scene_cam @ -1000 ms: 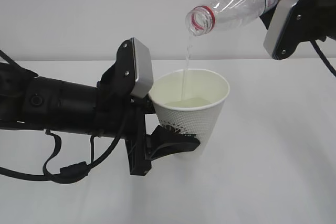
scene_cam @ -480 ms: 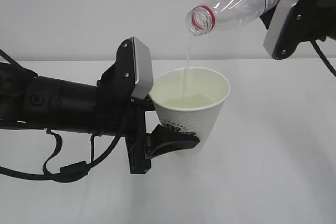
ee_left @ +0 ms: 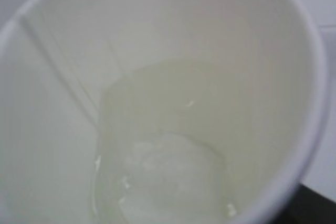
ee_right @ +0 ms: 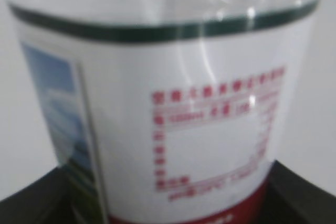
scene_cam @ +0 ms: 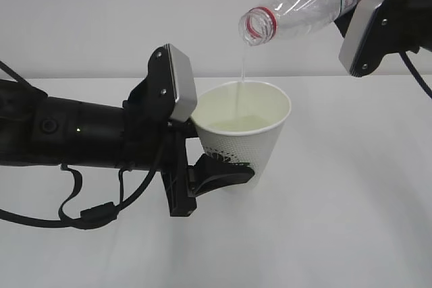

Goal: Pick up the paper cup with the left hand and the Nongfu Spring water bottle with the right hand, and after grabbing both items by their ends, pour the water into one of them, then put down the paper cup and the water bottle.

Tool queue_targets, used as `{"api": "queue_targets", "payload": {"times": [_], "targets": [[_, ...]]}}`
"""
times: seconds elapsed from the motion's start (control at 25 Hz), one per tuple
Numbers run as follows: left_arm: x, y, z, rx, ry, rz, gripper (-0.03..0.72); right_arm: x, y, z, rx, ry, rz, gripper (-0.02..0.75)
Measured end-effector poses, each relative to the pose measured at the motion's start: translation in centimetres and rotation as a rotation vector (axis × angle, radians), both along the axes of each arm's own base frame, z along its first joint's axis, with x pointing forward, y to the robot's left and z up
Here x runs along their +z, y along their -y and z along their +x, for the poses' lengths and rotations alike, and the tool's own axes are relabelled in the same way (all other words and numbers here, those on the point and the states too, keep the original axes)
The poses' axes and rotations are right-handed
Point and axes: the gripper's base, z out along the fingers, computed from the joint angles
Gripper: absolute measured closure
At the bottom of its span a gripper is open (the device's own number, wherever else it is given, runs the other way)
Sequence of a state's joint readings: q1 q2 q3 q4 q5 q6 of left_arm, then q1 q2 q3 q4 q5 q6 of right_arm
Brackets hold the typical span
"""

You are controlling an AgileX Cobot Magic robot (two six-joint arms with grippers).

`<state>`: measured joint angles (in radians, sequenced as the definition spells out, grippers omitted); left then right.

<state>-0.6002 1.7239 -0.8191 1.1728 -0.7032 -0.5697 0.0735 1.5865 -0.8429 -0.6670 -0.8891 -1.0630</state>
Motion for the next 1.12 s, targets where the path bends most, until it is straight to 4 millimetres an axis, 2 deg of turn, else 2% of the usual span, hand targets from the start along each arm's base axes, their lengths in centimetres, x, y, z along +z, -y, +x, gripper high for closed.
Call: {"api": "queue_targets", "payload": {"times": [1.12], "targets": [[0.0,-0.01,0.05,0.006,0.0,0.0,0.207,0.0,0.0,0.0,-0.001,0.007,-0.011,0.216]]}}
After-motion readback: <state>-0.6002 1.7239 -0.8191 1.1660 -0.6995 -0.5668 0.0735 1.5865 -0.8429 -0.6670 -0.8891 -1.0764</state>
